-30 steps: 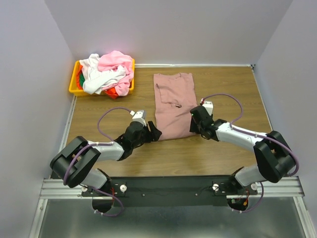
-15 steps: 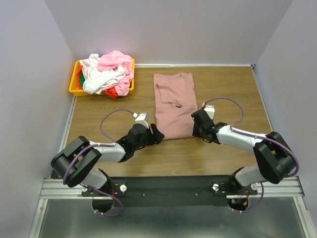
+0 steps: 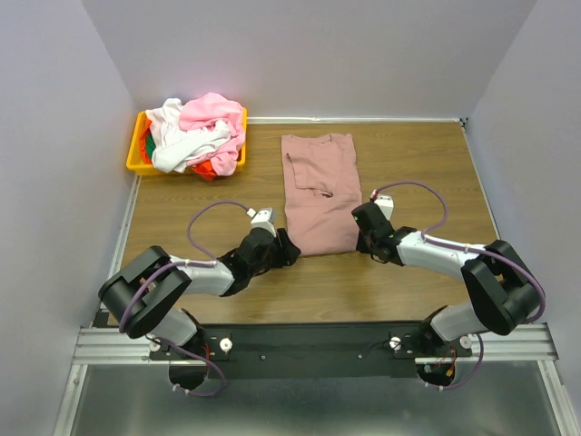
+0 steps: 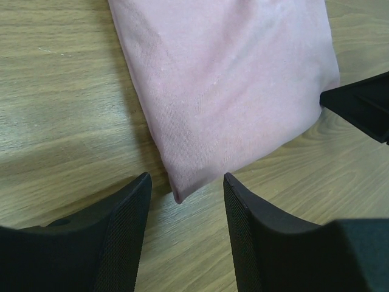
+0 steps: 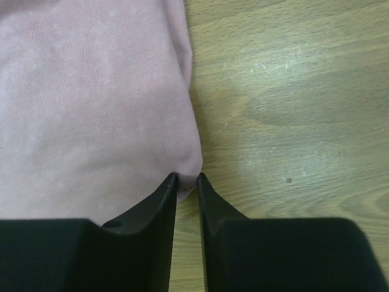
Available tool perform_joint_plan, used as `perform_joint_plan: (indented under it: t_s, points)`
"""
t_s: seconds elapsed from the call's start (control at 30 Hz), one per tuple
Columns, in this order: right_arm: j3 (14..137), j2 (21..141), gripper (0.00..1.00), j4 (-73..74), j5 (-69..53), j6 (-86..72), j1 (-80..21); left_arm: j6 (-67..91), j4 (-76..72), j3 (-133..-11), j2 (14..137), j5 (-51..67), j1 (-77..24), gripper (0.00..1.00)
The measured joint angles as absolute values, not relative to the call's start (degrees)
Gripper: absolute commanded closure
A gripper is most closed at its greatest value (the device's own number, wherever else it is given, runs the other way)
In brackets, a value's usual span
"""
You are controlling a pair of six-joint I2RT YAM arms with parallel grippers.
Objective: Fold and stack the t-shirts
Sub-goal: Fold the tshirt
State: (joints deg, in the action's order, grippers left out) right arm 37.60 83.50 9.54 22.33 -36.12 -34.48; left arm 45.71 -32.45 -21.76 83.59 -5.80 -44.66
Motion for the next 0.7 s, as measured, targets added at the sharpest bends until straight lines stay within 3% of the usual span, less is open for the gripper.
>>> perform_joint_plan:
  t_s: [0.1,0.37,0.47,0.6,0.63,0.7]
  points:
    - [37.41,83.5,0.76,8.86,21.98,-36.18,-34.48,45.71,-31.51,-22.44,84.14,-6.28,-45.06,0.49]
    - [37.36,83.53,0.77,8.62,21.74,-36.16,-34.39,45.82,-30.5,-23.38,85.47,-7.09,-45.87,0.54]
    - [37.36,83.53,0.83,8.58,21.69,-36.16,-34.39,46.0,-30.72,-24.03,86.39,-7.14,-45.89,0.58]
    - [37.36,83.53,1.0,8.38,21.41,-36.01,-34.39,46.54,-31.59,-24.99,88.29,-7.18,-46.0,0.79]
    - [37.36,83.53,1.0,8.34,21.41,-36.01,-34.39,46.5,-31.92,-25.17,88.84,-7.2,-46.02,0.89]
    - [37.36,83.53,1.0,8.32,21.41,-35.97,-34.39,46.76,-32.82,-25.61,90.15,-7.2,-46.22,1.0]
